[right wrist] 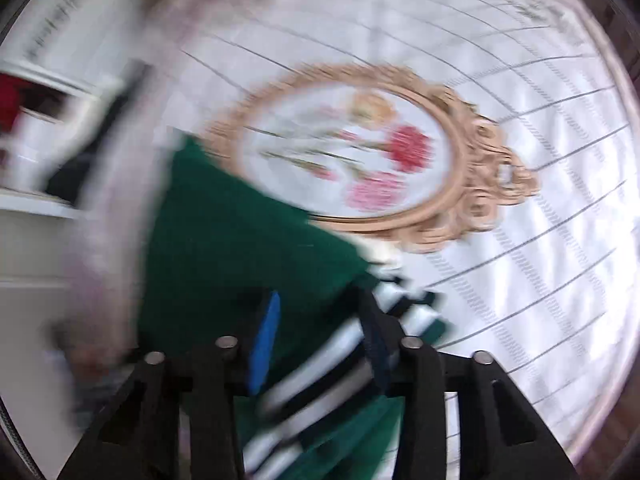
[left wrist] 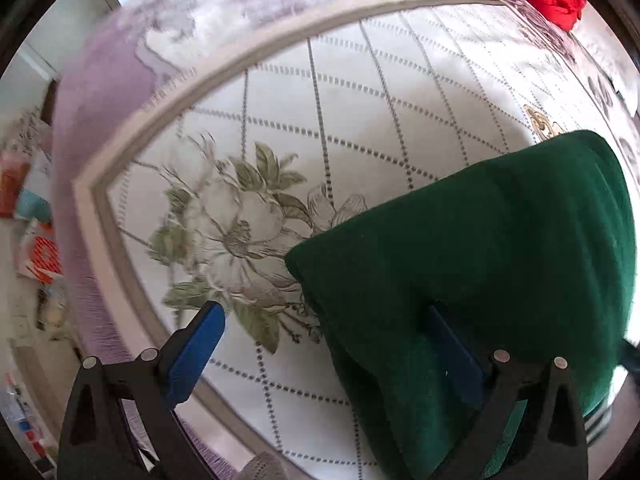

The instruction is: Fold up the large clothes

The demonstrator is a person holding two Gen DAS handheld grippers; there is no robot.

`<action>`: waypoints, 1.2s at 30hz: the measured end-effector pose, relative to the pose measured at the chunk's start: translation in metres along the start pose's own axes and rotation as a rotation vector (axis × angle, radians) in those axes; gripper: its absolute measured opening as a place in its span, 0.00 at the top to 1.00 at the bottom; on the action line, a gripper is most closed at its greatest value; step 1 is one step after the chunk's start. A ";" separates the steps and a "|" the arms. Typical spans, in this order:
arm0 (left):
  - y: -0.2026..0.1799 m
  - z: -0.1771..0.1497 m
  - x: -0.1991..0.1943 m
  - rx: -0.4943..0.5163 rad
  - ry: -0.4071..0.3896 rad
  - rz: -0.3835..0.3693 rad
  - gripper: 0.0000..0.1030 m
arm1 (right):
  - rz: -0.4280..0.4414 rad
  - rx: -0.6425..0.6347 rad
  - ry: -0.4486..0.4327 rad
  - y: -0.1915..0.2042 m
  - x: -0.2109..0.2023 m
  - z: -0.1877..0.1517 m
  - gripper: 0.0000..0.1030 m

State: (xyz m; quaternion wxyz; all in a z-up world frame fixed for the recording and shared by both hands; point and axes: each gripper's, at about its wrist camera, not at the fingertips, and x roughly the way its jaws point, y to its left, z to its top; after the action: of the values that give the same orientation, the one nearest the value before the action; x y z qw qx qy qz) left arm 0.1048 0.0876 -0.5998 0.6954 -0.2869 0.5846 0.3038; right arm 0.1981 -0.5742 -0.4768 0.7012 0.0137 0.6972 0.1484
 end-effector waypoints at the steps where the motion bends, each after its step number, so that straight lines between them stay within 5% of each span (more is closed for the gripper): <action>1: 0.002 0.001 0.001 -0.001 0.007 -0.023 0.00 | 0.020 0.064 0.014 -0.009 0.020 0.003 0.63; 6: -0.001 0.001 -0.006 0.063 0.001 -0.006 0.00 | -0.003 0.074 0.017 -0.004 0.037 0.008 0.60; 9: -0.002 0.009 -0.022 0.094 0.015 -0.005 0.00 | 0.105 0.116 0.058 -0.017 0.011 0.011 0.56; 14: -0.016 0.038 -0.061 0.227 -0.037 -0.123 0.01 | 0.283 0.178 0.048 -0.055 -0.023 -0.031 0.09; 18: -0.047 0.067 -0.048 0.321 0.040 -0.279 0.01 | 0.425 0.221 0.122 -0.072 0.015 -0.084 0.08; 24: -0.102 0.099 0.003 0.519 0.146 -0.314 0.01 | 0.495 0.343 0.103 -0.077 0.062 -0.122 0.02; 33: -0.128 0.110 0.022 0.609 0.307 -0.507 0.01 | 0.719 0.380 0.095 -0.072 0.090 -0.100 0.01; 35: -0.128 0.109 0.023 0.620 0.326 -0.522 0.01 | 0.768 0.393 0.096 -0.069 0.091 -0.091 0.19; 36: -0.128 0.108 0.023 0.631 0.337 -0.527 0.01 | 0.768 0.393 0.098 -0.066 0.091 -0.084 0.20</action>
State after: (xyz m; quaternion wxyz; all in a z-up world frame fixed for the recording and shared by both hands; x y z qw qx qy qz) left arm 0.2736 0.0879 -0.6009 0.6975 -0.2453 0.6609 -0.1280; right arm 0.1267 -0.6320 -0.5830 0.5453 0.3983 0.6890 0.2632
